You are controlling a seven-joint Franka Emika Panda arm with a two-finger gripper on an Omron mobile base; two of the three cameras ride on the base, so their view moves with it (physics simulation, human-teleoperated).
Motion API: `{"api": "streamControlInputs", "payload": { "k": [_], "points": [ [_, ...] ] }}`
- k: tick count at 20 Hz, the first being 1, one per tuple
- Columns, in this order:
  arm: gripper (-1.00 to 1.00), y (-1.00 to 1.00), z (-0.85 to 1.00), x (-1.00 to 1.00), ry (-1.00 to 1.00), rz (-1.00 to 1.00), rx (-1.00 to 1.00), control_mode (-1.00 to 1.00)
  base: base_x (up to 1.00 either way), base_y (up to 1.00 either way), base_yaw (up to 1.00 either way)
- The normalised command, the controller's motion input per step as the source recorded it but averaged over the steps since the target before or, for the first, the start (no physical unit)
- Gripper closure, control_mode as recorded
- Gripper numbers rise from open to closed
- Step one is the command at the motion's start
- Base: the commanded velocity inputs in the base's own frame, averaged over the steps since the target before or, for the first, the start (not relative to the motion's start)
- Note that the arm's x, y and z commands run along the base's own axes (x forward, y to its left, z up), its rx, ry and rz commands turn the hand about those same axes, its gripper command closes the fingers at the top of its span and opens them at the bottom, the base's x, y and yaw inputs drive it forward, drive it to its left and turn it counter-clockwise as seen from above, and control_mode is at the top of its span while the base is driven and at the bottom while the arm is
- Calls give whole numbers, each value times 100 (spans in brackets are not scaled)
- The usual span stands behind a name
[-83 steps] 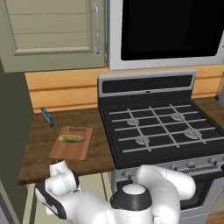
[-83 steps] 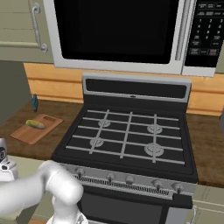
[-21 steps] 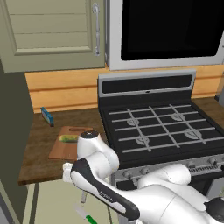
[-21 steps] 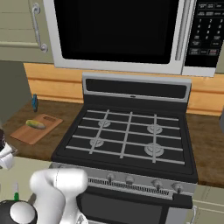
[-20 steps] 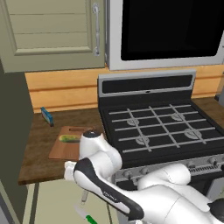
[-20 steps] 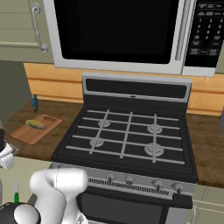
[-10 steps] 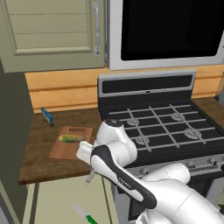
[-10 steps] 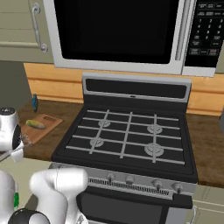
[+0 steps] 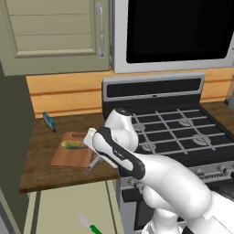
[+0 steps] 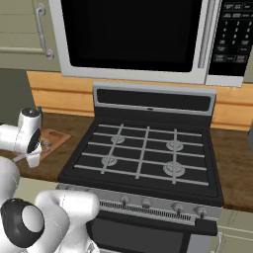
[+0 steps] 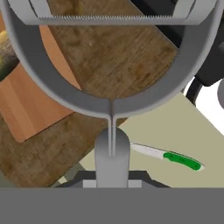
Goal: Place the appropriate cutting tool for cutting the cucumber skin on the cutting board.
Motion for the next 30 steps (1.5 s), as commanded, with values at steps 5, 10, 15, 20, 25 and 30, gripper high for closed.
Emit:
{"api": "streamControlInputs", "payload": {
  "k": [5,10,15,20,25,30],
  "points": [
    [100,1,1,60,0,-1,2,-100,0,0,0],
    [100,20,-11,38,0,0,0,-100,0,0,0],
    [100,36,-21,19,0,0,0,-100,0,0,0],
    [100,32,-30,31,0,0,-2,-100,0,0,0],
    [100,4,-19,27,0,0,0,-100,0,0,0],
    [100,13,-20,18,0,0,-1,-100,0,0,0]
  ]
}}
